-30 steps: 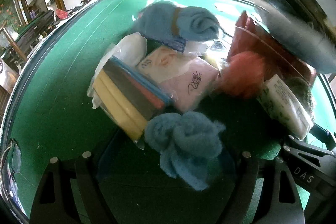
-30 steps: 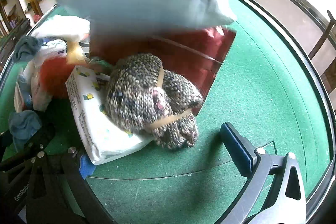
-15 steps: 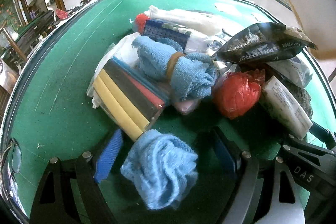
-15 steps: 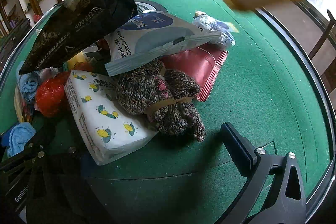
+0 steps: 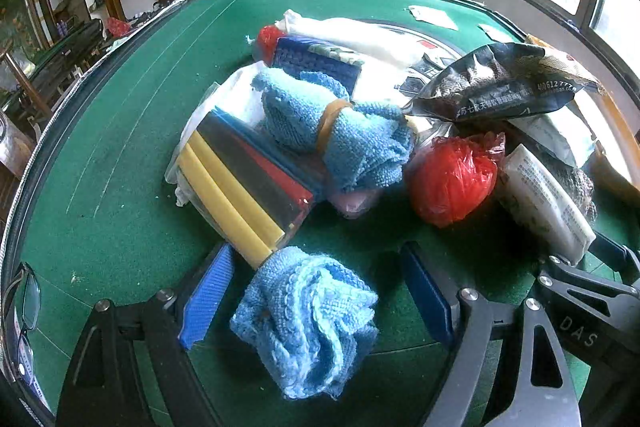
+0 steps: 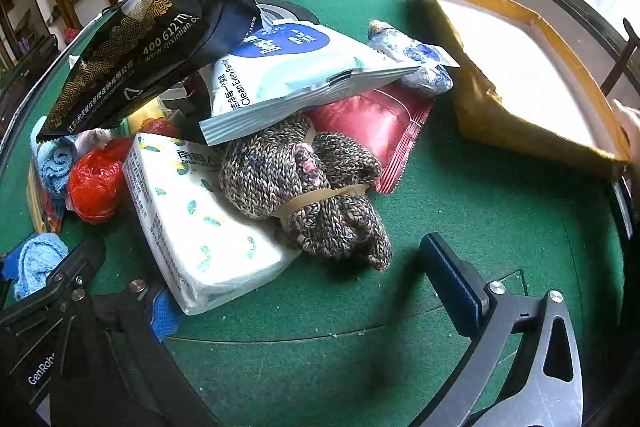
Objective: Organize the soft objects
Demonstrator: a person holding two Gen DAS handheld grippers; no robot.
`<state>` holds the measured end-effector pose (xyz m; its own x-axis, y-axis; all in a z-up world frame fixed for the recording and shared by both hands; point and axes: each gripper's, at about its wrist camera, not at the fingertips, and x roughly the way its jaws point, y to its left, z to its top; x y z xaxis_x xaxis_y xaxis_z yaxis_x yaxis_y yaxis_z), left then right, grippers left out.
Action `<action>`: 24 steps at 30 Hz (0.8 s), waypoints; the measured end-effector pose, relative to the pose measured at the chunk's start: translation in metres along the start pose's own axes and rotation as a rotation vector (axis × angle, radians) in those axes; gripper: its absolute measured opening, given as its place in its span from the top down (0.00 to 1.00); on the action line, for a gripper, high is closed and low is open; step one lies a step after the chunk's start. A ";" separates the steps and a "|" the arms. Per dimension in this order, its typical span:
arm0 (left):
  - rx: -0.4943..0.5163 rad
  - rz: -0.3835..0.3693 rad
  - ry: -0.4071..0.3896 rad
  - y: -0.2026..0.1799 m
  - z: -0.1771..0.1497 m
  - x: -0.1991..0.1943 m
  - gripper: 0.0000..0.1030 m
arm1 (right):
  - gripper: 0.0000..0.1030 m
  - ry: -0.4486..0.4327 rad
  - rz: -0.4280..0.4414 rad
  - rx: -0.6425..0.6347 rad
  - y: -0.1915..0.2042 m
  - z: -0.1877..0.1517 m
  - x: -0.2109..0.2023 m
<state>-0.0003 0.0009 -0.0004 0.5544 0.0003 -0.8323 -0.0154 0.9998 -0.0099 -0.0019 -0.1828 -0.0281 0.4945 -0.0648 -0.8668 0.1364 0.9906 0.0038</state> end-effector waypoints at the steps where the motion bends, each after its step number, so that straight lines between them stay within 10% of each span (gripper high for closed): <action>1: 0.000 0.000 0.000 0.000 0.000 0.000 0.18 | 0.00 0.000 0.000 0.000 0.000 0.000 0.000; 24: -0.001 0.000 0.000 0.001 0.001 0.001 0.17 | 0.00 0.000 -0.001 0.000 0.001 0.000 0.000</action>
<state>0.0012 0.0019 -0.0007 0.5540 0.0006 -0.8325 -0.0163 0.9998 -0.0101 -0.0013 -0.1822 -0.0281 0.4942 -0.0653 -0.8669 0.1367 0.9906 0.0033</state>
